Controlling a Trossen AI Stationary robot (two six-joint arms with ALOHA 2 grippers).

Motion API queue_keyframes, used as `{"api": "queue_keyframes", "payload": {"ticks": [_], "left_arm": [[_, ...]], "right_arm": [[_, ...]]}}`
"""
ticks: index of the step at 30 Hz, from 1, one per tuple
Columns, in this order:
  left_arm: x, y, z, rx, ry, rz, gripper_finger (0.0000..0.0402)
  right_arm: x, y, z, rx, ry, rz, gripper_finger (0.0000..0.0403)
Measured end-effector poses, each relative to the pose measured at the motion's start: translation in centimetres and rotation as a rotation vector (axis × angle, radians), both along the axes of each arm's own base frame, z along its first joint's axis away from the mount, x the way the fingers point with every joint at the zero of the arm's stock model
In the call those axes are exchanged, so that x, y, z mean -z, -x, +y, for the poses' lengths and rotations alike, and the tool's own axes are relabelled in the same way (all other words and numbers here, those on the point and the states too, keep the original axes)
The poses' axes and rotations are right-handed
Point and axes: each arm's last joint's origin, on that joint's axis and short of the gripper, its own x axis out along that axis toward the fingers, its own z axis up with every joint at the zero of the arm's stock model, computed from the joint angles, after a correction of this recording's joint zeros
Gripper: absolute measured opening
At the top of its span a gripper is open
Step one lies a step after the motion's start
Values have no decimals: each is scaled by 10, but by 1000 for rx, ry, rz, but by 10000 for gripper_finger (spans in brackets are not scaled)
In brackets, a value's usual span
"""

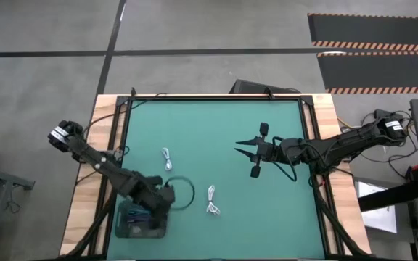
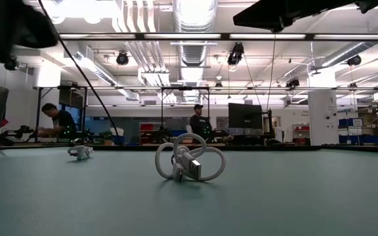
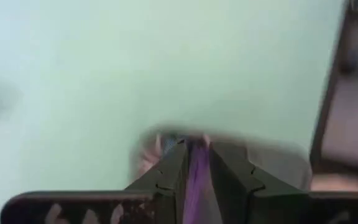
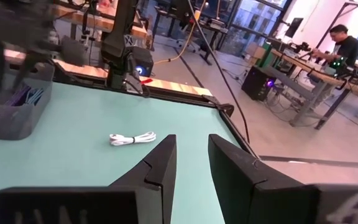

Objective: Pick and place USB-C Cables
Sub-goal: Put the top white charger cable into the black bin

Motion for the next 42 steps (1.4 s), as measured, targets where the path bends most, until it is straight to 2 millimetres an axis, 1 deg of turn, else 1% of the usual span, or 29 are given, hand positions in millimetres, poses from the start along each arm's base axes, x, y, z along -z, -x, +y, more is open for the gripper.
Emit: {"api": "queue_keyframes", "payload": {"ticks": [4,8,11,15,19,22,24,28,36,42], "left_arm": [[-9,-11,27,-133,18,-32,43],[-12,-19,52,-227,16,-45,38],[-10,-25,70,-303,-1,-49,38],[-5,-30,94,-459,-31,-46,38],[-3,-33,110,-514,-43,-49,38],[-3,-35,121,-571,-57,-53,38],[-3,-35,127,-641,-67,-59,38],[-3,-35,136,-771,-68,-69,38],[-2,-35,142,-950,3,-62,38],[-3,-36,150,-1028,34,-65,38]], "right_arm": [[1,0,0,2,-13,6,86],[1,0,0,2,-12,13,86],[2,0,0,2,-9,22,86],[5,1,0,2,3,51,86],[13,3,-1,-4,48,148,86],[18,5,-1,-4,58,207,86],[20,6,-1,-5,64,230,86],[19,11,-2,-5,73,259,86],[10,32,-6,2,46,268,86],[7,43,-8,3,34,270,86]]}}
